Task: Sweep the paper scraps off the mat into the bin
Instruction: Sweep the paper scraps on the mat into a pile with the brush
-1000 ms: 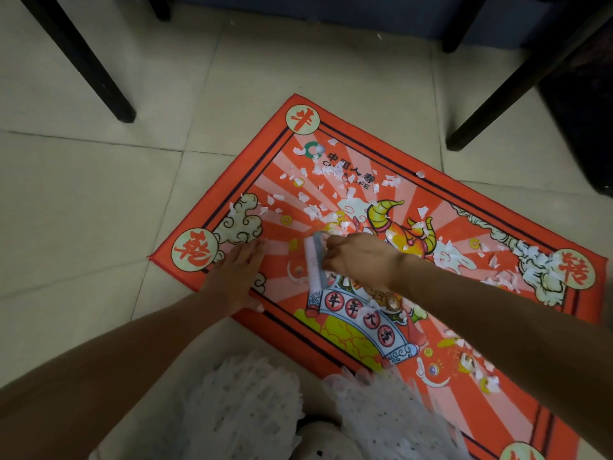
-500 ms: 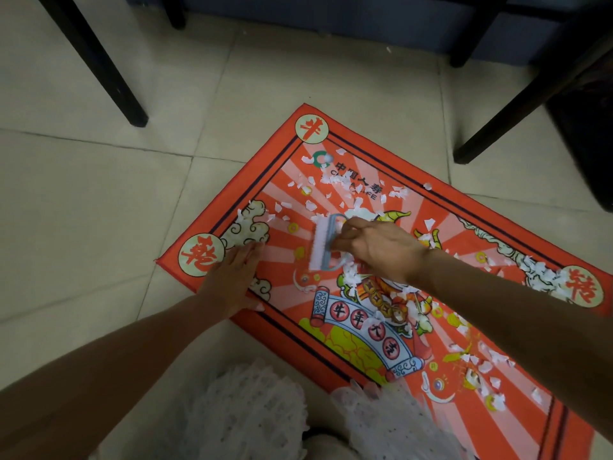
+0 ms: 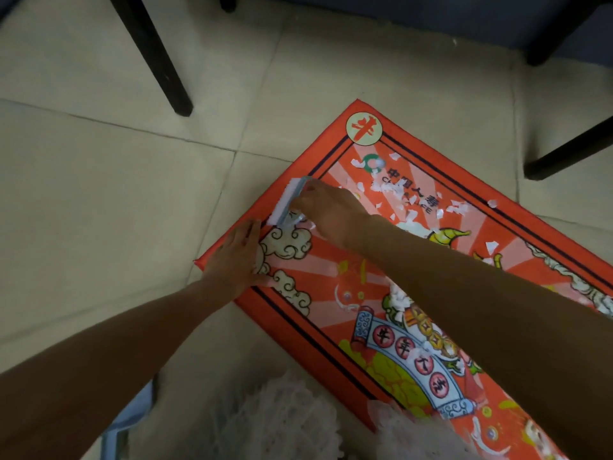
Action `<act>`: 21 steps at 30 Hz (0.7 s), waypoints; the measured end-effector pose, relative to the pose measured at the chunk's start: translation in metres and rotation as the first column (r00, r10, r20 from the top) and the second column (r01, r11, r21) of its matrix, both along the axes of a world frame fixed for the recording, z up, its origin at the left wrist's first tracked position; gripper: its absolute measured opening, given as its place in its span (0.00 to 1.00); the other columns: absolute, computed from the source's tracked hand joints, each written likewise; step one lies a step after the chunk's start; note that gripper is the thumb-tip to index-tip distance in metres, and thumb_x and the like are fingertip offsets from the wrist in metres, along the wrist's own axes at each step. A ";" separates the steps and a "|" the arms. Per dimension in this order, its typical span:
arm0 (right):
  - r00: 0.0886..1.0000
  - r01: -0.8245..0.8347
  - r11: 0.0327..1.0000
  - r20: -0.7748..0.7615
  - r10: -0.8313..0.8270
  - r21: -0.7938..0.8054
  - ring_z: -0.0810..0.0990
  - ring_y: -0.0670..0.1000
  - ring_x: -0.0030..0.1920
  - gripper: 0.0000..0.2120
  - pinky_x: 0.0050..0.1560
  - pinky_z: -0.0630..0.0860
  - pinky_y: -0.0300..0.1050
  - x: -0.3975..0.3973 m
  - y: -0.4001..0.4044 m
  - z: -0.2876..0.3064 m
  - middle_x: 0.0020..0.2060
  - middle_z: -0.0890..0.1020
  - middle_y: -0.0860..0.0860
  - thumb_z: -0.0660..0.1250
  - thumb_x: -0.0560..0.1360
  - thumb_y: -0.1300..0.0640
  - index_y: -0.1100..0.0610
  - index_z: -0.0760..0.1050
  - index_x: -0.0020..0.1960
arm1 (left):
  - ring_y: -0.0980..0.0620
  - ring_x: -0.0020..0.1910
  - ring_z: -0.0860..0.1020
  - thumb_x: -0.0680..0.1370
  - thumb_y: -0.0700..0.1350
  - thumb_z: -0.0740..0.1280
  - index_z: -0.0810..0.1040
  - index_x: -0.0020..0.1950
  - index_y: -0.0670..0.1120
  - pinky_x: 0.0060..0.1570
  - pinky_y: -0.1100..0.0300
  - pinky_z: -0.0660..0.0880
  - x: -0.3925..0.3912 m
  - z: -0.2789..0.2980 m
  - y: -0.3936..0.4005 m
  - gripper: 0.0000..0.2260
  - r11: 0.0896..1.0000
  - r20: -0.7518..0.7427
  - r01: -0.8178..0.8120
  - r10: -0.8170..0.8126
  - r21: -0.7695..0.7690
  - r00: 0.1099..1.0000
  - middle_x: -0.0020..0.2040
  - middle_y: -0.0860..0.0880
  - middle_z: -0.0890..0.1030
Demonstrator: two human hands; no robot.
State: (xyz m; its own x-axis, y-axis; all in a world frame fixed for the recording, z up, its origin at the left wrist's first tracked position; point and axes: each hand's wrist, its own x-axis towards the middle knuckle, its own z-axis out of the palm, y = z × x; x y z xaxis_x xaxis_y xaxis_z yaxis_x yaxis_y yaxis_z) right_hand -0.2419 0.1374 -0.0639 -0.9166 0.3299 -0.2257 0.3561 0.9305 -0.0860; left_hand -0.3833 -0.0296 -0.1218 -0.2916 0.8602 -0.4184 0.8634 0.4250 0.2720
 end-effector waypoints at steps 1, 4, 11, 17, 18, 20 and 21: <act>1.000 -0.007 1.000 0.023 0.008 -0.008 0.76 0.59 0.60 0.19 0.49 0.75 0.40 -0.008 0.005 -0.003 0.63 0.74 0.58 0.60 0.77 0.63 0.58 0.72 0.68 | 0.46 0.78 0.50 0.67 0.60 0.76 0.42 0.80 0.44 0.75 0.50 0.57 0.000 -0.001 0.000 0.56 1.000 0.000 -0.003 0.003 -0.006 1.000 0.80 0.45 0.46; 0.998 -0.030 0.999 0.048 0.028 0.029 0.75 0.61 0.60 0.17 0.28 0.65 0.20 -0.026 0.013 -0.001 0.63 0.74 0.62 0.58 0.78 0.64 0.63 0.72 0.67 | 0.46 0.78 0.49 0.67 0.60 0.75 0.41 0.80 0.44 0.75 0.51 0.57 0.001 -0.002 0.001 0.55 1.000 -0.020 0.007 -0.007 -0.008 1.000 0.80 0.46 0.46; 0.986 -0.011 0.997 0.165 -0.001 0.072 0.75 0.57 0.62 0.17 0.52 0.73 0.47 -0.035 0.002 0.013 0.61 0.75 0.58 0.59 0.79 0.67 0.59 0.74 0.66 | 0.46 0.78 0.49 0.68 0.59 0.75 0.42 0.79 0.43 0.75 0.49 0.58 0.005 0.002 0.003 0.55 0.999 -0.036 -0.004 0.003 -0.038 0.999 0.80 0.45 0.45; 0.982 -0.046 0.995 0.187 0.028 0.092 0.75 0.55 0.63 0.16 0.52 0.73 0.46 -0.011 -0.002 0.021 0.61 0.77 0.55 0.60 0.79 0.64 0.58 0.74 0.66 | 0.46 0.78 0.48 0.70 0.54 0.75 0.41 0.79 0.44 0.74 0.48 0.60 0.009 0.006 0.005 0.53 0.998 -0.049 0.011 -0.014 -0.059 0.999 0.80 0.45 0.45; 0.979 -0.049 0.994 0.201 0.029 0.097 0.75 0.55 0.63 0.16 0.52 0.72 0.47 -0.003 -0.001 0.023 0.61 0.77 0.55 0.60 0.79 0.64 0.58 0.74 0.66 | 0.46 0.78 0.48 0.70 0.54 0.75 0.41 0.79 0.45 0.73 0.47 0.61 0.009 0.006 0.005 0.52 0.998 -0.063 0.019 -0.023 -0.064 0.998 0.80 0.46 0.45; 0.969 -0.057 0.991 0.244 0.026 0.123 0.75 0.56 0.62 0.17 0.50 0.72 0.47 0.013 0.000 0.026 0.61 0.76 0.56 0.61 0.79 0.63 0.56 0.72 0.67 | 0.45 0.78 0.49 0.70 0.53 0.75 0.41 0.79 0.45 0.72 0.46 0.63 0.010 0.005 0.006 0.52 0.996 -0.092 0.021 -0.029 -0.083 0.995 0.80 0.46 0.45; 0.965 -0.060 0.989 0.263 0.022 0.135 0.75 0.56 0.61 0.17 0.48 0.72 0.47 0.021 0.001 0.028 0.61 0.75 0.56 0.61 0.79 0.63 0.55 0.72 0.67 | 0.45 0.78 0.49 0.71 0.53 0.75 0.41 0.79 0.45 0.71 0.46 0.64 0.011 0.005 0.007 0.52 0.996 -0.105 0.021 -0.030 -0.090 0.994 0.79 0.46 0.45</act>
